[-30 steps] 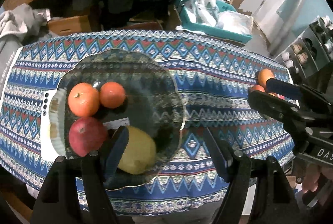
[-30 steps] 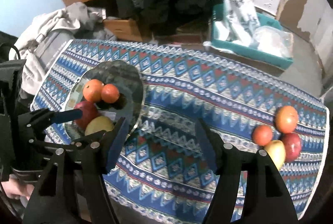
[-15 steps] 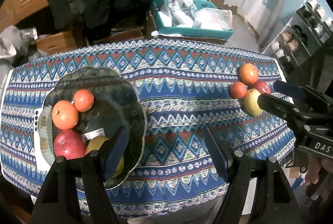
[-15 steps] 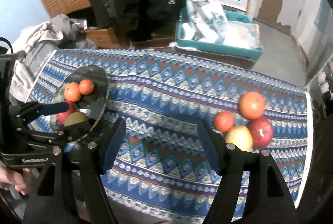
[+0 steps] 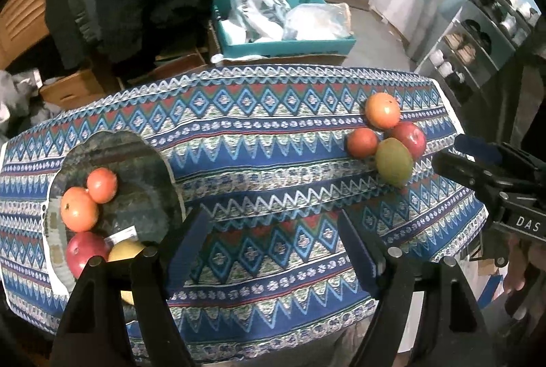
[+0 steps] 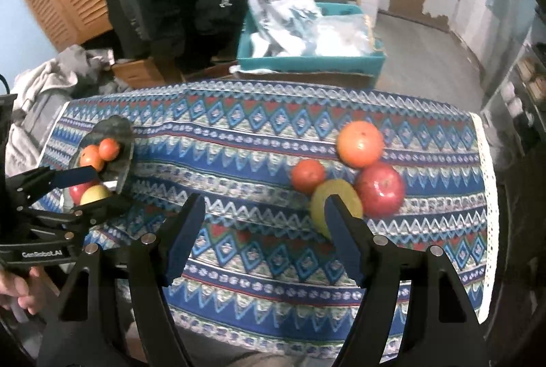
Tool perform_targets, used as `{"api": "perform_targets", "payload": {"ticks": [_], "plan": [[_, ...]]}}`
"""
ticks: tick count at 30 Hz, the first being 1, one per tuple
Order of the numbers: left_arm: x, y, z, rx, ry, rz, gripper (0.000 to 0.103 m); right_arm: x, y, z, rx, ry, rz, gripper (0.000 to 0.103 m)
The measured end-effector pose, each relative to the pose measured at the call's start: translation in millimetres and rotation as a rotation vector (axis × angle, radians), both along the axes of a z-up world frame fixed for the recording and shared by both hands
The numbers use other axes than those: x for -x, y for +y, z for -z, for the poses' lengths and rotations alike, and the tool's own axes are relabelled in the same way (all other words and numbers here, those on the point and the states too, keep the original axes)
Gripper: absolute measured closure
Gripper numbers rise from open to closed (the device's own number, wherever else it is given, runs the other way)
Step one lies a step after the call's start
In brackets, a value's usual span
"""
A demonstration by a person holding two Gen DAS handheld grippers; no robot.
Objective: Organize fruits
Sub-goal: 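Move both tools away from the plate toward the remaining fruit cluster, then grasp a small orange with the left tool while the right tool grasps a red apple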
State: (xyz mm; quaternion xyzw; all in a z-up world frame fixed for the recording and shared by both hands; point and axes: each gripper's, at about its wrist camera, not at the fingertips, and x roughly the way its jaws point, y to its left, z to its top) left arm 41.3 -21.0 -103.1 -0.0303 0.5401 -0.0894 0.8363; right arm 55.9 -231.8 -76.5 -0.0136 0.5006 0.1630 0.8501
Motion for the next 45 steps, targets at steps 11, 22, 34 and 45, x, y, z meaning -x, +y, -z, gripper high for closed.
{"api": "perform_targets", "payload": {"ticks": [11,22,34,45], "plan": [[-17.7,-45.5,6.2,-0.018,0.010,0.066,0.024,-12.4,-52.7,9.2,0.030,0.004,0.096,0.026],[-49.5,-76.1,24.8,-0.031,0.042,0.076,0.024,-44.4,-95.6,36.1,0.040,0.069,0.180,0.026],[-94.1,-87.2,64.0,0.007,0.124,0.016,0.023,-82.9,-110.2,85.1,0.008,0.176,0.222,0.026],[-115.2,-84.2,94.6,0.052,0.206,-0.036,0.023,-100.8,-113.3,128.8,-0.058,0.264,0.247,0.026]]}}
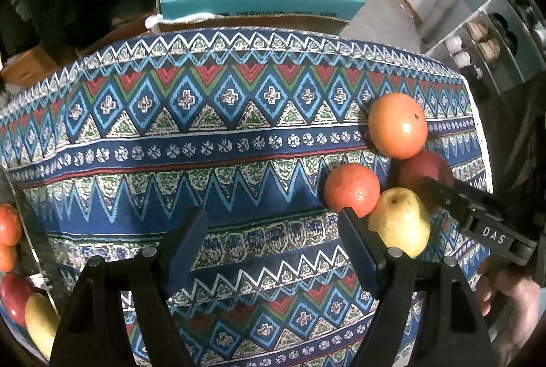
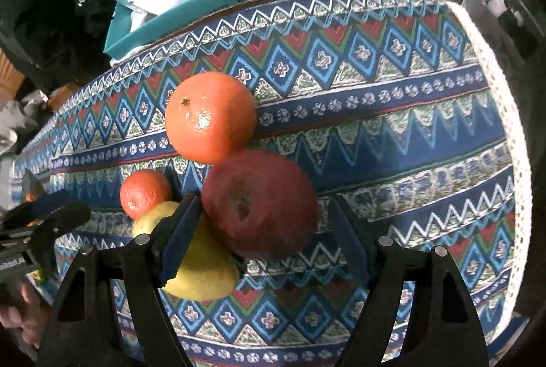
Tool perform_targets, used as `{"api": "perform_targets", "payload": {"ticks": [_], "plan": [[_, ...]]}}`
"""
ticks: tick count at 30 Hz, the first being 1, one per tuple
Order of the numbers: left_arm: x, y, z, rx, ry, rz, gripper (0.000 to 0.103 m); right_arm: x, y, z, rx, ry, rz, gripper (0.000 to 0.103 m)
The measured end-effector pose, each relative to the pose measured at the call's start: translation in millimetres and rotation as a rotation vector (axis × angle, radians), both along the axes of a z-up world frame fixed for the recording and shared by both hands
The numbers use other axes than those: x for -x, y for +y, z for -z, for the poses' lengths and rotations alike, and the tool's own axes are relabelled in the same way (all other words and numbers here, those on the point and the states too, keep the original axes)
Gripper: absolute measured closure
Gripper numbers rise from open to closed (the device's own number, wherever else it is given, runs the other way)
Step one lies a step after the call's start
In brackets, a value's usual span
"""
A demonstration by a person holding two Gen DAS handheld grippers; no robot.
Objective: Organize fruits
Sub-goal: 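Grasp a small orange with the left tool while the right tool grasps a red apple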
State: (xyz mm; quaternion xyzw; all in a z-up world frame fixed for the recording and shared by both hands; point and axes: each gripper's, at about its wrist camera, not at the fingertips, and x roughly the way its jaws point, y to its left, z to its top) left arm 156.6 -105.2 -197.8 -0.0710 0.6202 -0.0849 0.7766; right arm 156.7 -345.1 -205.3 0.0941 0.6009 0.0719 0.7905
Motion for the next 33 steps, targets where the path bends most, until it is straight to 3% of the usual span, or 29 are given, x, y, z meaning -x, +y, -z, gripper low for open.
{"api": "perform_targets", "payload": {"ticks": [8,17,22,33], "plan": [[-6.7,-3.3,7.4,0.045,0.020,-0.026,0.023,-1.4,0.5,18.9,-0.041,0.034,0.025,0.026],[-12.6,-16.9,10.0,0.118,0.026,-0.056,0.022,23.9,-11.6,12.7,0.046,0.014,0.026,0.027],[-17.7,-26.6,14.5,0.153,0.032,-0.081,0.016,37.2,-23.8,9.3,0.045,0.003,0.043,0.027],[-25.4,-46.5,32.2,0.172,0.059,-0.067,0.016,54.5,-41.6,-5.8,0.030,-0.019,0.047,0.027]]}}
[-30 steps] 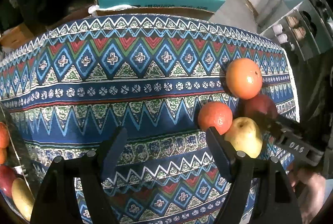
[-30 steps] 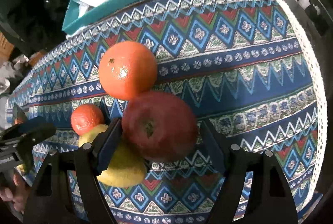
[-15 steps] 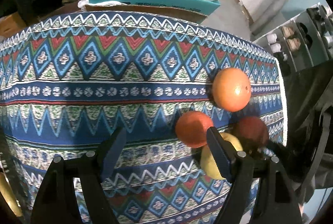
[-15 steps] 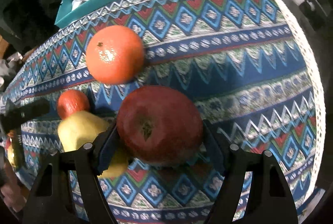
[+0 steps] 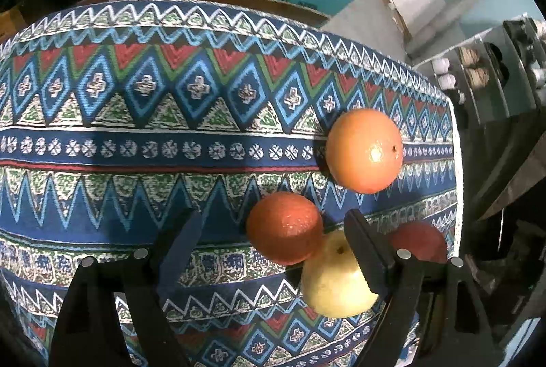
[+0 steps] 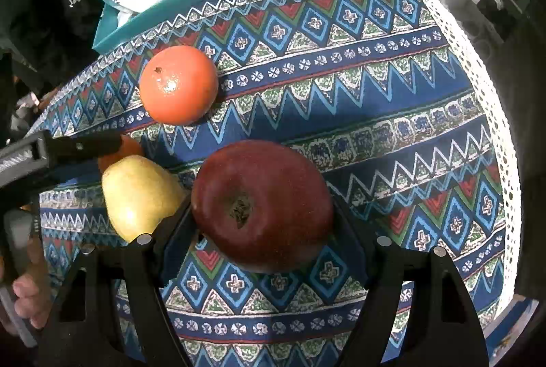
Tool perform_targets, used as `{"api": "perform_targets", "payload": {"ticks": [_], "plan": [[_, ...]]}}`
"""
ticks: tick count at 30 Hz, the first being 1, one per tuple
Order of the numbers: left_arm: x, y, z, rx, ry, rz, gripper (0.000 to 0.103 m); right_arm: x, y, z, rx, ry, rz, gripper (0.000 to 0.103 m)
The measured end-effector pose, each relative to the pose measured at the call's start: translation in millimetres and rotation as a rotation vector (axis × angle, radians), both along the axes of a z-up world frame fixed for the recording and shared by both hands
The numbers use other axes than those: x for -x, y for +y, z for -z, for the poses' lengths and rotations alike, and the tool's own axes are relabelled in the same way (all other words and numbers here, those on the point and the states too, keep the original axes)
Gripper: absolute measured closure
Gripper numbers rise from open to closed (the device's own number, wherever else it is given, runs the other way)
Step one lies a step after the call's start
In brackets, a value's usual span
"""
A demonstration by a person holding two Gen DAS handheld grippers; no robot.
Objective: Organize fruits
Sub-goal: 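Grasp a small orange with the left tool while the right tool grasps a red apple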
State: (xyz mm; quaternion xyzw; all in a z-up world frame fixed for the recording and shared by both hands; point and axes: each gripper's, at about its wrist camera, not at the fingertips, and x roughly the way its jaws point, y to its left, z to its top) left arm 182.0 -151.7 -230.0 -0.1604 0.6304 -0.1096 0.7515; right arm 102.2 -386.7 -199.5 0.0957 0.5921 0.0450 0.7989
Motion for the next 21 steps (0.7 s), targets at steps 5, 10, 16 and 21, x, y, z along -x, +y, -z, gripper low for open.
{"api": "perform_targets", "payload": {"ticks": [5,10,16,21], "plan": [[0.6,-4.5,6.8,-0.009,0.003,0.010,0.019,-0.3,4.3,-0.6,-0.004,0.003,-0.003,0.027],[1.5,-9.4,5.5,-0.031,-0.010,0.057,0.043,-4.3,9.7,1.5,-0.006,0.005,-0.001,0.027],[5.2,-15.3,0.5,-0.062,-0.045,0.105,0.056,-6.0,14.7,0.0,0.003,-0.004,-0.004,0.027],[13.9,-13.4,-9.6,-0.101,-0.084,0.134,0.056,-2.9,16.5,-8.9,0.023,-0.030,-0.015,0.027]]}}
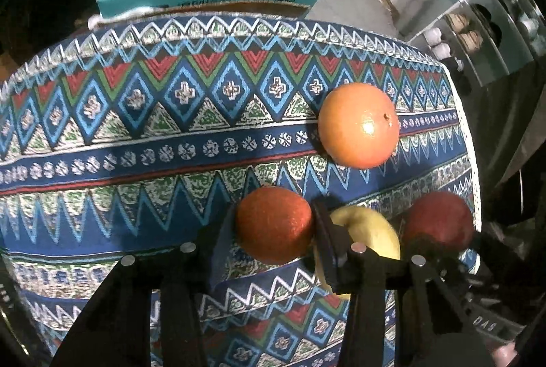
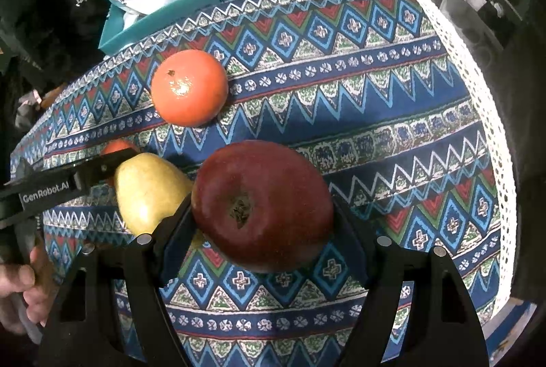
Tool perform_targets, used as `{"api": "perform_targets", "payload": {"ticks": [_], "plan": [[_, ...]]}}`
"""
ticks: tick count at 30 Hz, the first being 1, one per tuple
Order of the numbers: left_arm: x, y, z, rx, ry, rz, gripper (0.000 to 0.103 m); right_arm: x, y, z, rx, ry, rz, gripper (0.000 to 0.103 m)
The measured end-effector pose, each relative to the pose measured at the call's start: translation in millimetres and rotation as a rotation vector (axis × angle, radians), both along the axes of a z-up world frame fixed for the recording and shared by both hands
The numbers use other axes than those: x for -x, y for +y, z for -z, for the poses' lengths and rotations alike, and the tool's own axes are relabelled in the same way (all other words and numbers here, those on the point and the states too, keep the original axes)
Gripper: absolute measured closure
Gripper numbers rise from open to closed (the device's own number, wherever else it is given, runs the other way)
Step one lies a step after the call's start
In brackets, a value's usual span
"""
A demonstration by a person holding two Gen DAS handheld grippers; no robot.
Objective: Organize fruits
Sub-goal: 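Grasp a small orange with the left tool while the right tool grasps a red apple, then lift the orange with the left tool while the right tool carries the apple toward the plate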
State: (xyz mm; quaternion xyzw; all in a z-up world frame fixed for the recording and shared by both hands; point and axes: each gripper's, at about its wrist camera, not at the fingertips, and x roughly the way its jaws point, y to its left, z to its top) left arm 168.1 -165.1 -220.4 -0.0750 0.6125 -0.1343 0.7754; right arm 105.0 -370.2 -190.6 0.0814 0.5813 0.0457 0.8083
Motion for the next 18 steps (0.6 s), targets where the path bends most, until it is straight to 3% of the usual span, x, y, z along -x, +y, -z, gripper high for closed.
{"api": "perform_targets", "payload": {"ticks": [7,18], "plan": [[13.9,7.0,-27.0,-0.061,-0.087,0.041,0.056,3.0,5.4,-16.3,0.029,-0.043,-0.023,0.027],[42.6,15.9,-66.0,-0.094,-0.181,0.086,0.057,13.0,22.2,-48.6,0.057,-0.121,-0.063,0.027]]}}
